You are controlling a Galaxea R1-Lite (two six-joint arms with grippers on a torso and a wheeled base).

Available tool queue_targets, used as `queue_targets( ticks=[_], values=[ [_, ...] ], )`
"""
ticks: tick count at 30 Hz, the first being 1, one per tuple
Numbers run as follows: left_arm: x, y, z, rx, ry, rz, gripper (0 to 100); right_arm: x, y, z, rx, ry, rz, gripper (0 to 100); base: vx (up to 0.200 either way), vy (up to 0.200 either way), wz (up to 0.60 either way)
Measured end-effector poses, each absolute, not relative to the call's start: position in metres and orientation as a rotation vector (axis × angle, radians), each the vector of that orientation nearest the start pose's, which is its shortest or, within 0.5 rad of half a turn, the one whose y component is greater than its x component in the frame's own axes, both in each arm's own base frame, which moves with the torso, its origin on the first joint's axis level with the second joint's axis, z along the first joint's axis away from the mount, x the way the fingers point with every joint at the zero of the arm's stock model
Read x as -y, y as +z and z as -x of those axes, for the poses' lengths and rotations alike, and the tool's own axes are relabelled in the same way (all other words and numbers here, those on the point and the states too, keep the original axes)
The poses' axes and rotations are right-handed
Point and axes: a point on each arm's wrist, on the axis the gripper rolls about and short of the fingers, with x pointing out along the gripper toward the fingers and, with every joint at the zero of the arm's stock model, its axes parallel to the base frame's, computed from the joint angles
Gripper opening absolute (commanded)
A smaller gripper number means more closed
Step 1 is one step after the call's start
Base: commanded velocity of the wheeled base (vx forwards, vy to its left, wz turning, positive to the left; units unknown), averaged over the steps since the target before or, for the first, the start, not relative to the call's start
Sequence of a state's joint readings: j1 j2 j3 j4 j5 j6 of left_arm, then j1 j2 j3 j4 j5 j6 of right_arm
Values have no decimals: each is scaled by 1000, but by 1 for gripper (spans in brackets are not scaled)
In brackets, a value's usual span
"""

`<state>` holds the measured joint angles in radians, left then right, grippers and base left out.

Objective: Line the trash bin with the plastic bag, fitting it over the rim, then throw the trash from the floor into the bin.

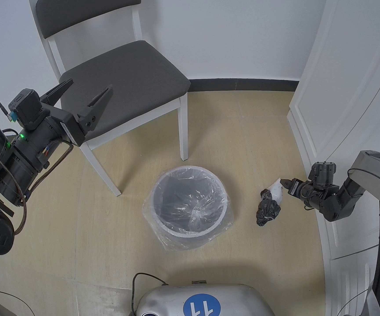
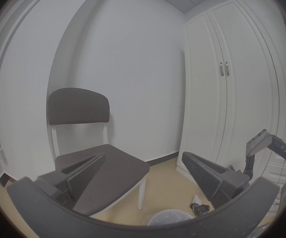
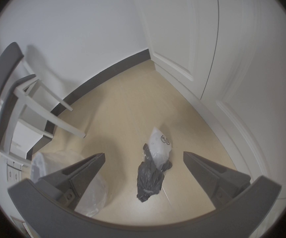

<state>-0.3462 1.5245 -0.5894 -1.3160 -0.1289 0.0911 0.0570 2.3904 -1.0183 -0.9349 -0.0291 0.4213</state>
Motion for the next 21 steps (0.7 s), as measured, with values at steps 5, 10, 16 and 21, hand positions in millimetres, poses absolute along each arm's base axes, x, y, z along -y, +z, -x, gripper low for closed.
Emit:
queue_targets(
  ticks=[5,10,16,21],
  values=[
    [87,238,-235,410,-448,-49,100,-22,-19,-434,-451,-83,-424,100,0,0,0],
    [88,234,-240,410,-444,-51,100,-20,-37,-448,-486,-108,-455,100,0,0,0],
    [89,231,-245,405,-438,-66,100,-24,-43,-471,-548,-155,-506,100,0,0,0],
    [89,230,-246,415,-432,-77,100,-29,-35,-499,-546,-173,-528,100,0,0,0]
  ],
)
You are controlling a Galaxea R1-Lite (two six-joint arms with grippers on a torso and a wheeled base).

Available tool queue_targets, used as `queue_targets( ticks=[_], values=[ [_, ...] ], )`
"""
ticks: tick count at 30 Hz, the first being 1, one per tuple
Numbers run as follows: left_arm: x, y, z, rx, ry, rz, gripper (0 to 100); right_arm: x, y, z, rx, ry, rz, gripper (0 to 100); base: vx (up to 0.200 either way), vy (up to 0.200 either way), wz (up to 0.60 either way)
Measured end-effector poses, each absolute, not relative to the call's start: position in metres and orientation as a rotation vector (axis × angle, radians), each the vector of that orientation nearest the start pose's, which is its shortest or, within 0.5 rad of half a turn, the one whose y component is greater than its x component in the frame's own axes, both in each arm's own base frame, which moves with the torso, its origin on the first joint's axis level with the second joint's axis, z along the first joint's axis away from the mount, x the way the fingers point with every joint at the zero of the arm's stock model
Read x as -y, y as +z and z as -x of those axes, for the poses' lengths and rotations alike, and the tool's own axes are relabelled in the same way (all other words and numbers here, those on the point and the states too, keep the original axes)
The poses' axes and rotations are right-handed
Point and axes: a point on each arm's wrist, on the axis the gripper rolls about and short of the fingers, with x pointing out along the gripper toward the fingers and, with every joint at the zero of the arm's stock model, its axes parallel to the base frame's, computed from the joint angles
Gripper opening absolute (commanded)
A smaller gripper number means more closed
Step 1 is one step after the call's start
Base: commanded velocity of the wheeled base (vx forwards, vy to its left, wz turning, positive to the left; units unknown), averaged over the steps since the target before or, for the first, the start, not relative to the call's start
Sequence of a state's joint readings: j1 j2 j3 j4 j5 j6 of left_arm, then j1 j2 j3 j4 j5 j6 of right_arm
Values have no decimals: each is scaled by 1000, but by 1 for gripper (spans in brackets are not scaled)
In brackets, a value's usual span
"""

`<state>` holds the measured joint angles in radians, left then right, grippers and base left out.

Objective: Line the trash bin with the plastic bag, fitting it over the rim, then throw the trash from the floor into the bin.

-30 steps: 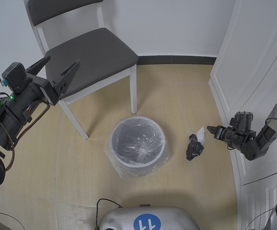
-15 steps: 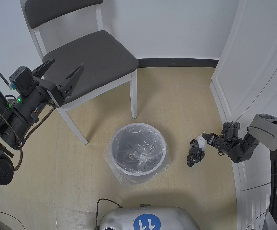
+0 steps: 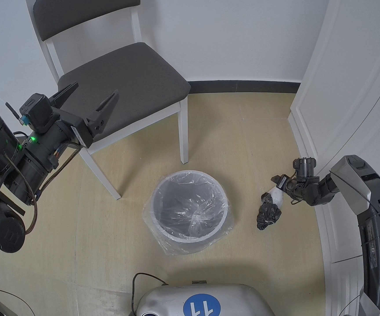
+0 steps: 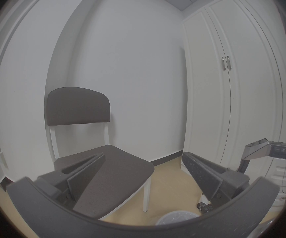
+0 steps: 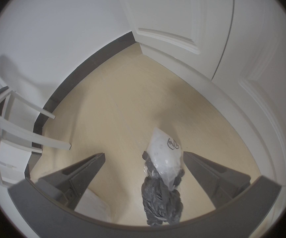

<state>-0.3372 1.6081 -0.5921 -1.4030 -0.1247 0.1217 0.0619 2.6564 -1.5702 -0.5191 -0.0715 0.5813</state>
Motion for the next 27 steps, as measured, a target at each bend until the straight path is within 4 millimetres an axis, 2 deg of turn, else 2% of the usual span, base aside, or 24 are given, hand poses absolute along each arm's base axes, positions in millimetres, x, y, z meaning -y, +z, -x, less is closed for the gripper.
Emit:
queue_targets(
  ticks=[2,6,10,15,20,27],
  values=[
    [90,229,-247,419,-430,-81,100,-32,-37,-508,-556,-187,-545,100,0,0,0],
    [91,226,-250,444,-420,-112,100,-34,-56,-516,-594,-218,-566,100,0,0,0],
    [94,221,-254,468,-413,-151,100,-36,-74,-518,-638,-235,-565,100,0,0,0],
    [96,216,-259,467,-413,-168,100,-37,-85,-517,-704,-256,-554,100,0,0,0],
    [97,214,-259,464,-414,-171,100,-40,-92,-513,-774,-275,-541,100,0,0,0],
    [97,214,-258,464,-415,-173,100,-42,-92,-514,-777,-273,-541,100,0,0,0]
  ],
)
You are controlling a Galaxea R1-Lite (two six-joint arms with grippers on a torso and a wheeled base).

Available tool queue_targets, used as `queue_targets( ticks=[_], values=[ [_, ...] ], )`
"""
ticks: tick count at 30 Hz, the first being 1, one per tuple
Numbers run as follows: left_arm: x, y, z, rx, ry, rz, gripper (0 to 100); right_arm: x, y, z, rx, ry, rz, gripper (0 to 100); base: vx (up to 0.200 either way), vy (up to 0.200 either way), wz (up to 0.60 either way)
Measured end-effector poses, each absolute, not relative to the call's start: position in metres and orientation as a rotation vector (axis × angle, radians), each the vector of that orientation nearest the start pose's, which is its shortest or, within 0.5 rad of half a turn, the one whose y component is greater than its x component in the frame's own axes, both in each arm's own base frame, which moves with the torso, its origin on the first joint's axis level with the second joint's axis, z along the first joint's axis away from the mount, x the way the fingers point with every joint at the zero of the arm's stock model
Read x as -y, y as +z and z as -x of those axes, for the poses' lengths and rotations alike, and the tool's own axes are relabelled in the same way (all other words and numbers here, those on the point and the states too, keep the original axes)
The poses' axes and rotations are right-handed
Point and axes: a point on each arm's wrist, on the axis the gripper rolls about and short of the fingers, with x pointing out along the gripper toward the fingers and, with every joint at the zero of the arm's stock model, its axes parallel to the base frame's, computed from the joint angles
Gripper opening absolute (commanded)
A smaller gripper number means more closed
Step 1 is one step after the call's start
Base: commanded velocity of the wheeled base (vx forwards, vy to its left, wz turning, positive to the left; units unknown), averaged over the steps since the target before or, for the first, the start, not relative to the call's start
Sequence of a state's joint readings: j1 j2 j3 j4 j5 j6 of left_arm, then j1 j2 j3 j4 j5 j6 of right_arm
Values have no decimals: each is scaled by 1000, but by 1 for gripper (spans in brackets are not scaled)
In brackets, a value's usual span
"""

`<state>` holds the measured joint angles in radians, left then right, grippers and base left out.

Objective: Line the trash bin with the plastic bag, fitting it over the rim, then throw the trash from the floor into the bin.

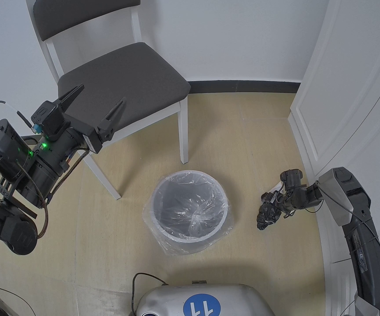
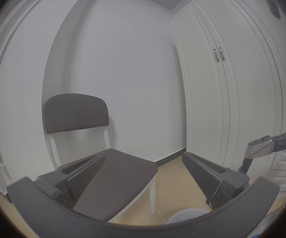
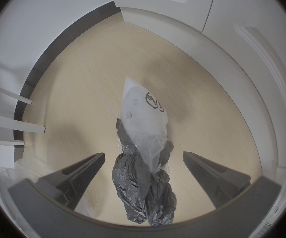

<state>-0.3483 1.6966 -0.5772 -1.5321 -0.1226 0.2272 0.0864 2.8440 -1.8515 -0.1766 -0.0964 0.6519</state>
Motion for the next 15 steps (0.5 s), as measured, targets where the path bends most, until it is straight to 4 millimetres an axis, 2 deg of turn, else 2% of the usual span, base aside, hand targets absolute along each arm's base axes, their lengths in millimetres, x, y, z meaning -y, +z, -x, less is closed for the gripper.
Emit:
queue_targets(
  ticks=[4,5,11,15],
  values=[
    [97,215,-258,465,-415,-173,100,-43,-92,-513,-797,-277,-532,100,0,0,0],
    [97,214,-258,465,-416,-173,100,-43,-93,-513,-811,-281,-530,0,0,0,0],
    [98,213,-258,461,-420,-179,100,-43,-93,-509,-929,-320,-504,0,0,0,0],
    [101,210,-259,455,-427,-189,100,-46,-90,-513,-933,-321,-499,0,0,0,0]
  ],
)
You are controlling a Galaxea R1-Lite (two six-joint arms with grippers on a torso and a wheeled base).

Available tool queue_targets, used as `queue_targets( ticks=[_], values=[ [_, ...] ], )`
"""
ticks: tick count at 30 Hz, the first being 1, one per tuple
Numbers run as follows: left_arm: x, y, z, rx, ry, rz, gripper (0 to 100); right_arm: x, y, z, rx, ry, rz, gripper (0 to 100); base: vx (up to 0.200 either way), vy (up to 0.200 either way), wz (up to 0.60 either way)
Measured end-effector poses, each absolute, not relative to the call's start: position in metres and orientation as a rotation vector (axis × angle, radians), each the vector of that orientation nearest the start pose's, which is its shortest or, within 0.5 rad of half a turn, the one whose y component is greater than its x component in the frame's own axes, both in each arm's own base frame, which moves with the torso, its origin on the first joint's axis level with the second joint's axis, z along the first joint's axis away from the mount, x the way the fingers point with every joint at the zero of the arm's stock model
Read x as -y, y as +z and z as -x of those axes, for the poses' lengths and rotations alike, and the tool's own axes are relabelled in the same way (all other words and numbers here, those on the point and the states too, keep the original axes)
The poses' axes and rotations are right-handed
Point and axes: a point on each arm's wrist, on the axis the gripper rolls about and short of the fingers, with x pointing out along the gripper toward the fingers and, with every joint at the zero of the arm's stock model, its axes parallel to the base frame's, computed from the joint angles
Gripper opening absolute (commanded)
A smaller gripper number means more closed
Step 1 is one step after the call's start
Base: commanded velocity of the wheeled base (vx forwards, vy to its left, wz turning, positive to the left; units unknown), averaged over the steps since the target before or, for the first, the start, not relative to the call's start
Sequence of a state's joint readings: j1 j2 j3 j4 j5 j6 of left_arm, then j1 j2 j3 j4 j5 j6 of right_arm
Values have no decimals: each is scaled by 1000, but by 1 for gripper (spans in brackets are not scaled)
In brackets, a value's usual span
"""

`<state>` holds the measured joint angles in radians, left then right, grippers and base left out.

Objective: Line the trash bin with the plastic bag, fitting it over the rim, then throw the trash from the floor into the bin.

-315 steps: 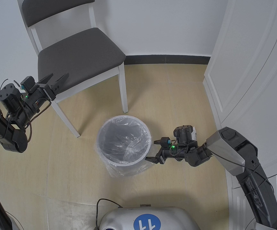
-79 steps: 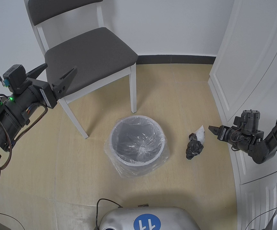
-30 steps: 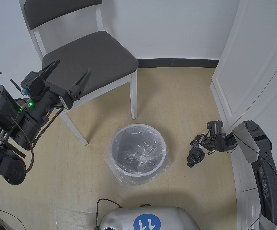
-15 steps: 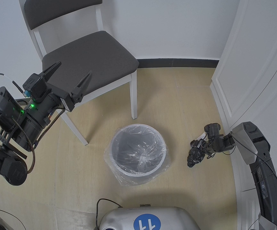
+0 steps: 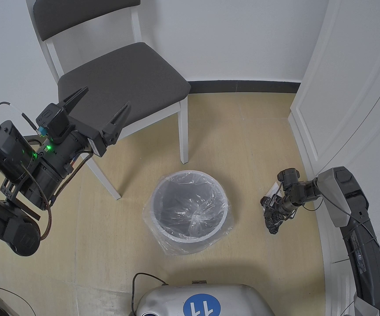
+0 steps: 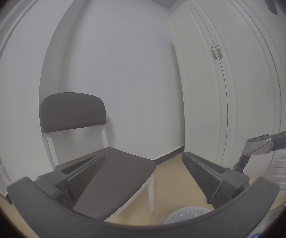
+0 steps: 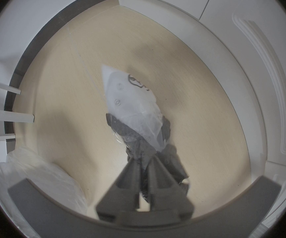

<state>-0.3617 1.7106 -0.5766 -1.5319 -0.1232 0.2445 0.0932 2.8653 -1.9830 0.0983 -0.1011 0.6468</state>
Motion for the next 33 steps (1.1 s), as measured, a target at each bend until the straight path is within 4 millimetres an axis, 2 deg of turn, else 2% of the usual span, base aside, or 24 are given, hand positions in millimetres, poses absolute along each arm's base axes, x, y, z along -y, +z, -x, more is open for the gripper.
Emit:
queue_targets(
  ticks=[19,26,33],
  values=[
    [103,205,-260,437,-436,-197,100,-44,-91,-513,-894,-401,-461,0,0,0,0],
    [102,206,-255,443,-431,-213,100,-43,-90,-514,-792,-413,-484,0,0,0,0],
    [100,207,-252,449,-425,-239,100,-43,-88,-509,-628,-330,-555,0,0,0,0]
  ],
)
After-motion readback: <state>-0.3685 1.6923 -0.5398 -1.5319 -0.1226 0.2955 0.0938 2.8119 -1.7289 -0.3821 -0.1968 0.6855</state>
